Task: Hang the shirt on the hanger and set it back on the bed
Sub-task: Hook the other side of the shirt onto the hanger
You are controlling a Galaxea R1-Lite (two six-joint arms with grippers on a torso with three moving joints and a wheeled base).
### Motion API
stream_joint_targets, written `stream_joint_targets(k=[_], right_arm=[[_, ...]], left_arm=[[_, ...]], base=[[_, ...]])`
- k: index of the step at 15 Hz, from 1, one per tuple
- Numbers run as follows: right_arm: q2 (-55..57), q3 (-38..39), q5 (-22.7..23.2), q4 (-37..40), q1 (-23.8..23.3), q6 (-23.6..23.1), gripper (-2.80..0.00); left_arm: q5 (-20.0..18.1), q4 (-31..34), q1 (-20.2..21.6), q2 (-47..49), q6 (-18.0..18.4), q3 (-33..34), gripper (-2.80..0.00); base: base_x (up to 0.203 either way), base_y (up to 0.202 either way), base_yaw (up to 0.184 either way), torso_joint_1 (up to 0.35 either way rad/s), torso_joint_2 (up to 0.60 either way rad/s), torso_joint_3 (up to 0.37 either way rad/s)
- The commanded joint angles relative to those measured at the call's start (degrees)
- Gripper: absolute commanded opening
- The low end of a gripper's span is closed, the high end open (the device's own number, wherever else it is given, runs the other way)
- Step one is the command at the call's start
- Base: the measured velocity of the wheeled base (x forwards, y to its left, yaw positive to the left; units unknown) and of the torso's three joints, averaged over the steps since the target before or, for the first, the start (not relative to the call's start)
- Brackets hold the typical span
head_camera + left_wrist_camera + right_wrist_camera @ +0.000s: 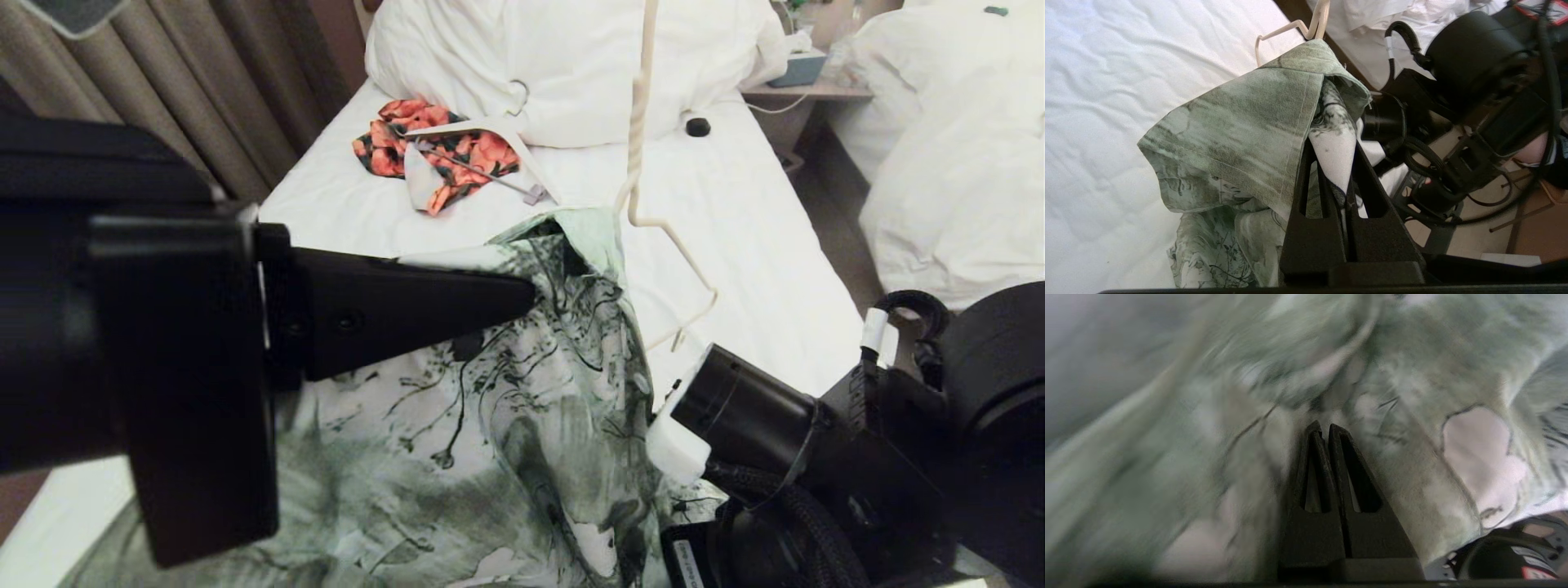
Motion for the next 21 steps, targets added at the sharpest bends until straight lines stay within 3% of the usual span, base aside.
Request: stream_joint_targets(k=[1,5,12,21], right_arm=[[2.48,-1.27,0.13,0.31,1.14,0.29,-2.80],[1.92,-2.20,0.72,1.06,4.36,0.35,-2.80],[-4.73,-2.47,-1.64,15.70,5.57,2.09,-2.80],[-2.86,-2.08,0.38,12.87,7.11,2.15,-2.80]], left_arm=[[0.11,0.17,0.05,0.58,-0.07,-0.04,-2.80],[0.02,0.19,0.58,0.70,-0.10,0.10,-2.80],[-0.07,0.10,1.02,0.69,-0.25,1.10,-2.80],[0.55,-1.83,1.23,1.50,-0.07,1.10,-2.80]], base=[[0.000,0.000,0.000,0.000,0.00,0.000],[0.000,0.000,0.000,0.000,0.00,0.000],[0.000,0.000,0.000,0.000,0.00,0.000],[0.000,0.000,0.000,0.000,0.00,0.000]])
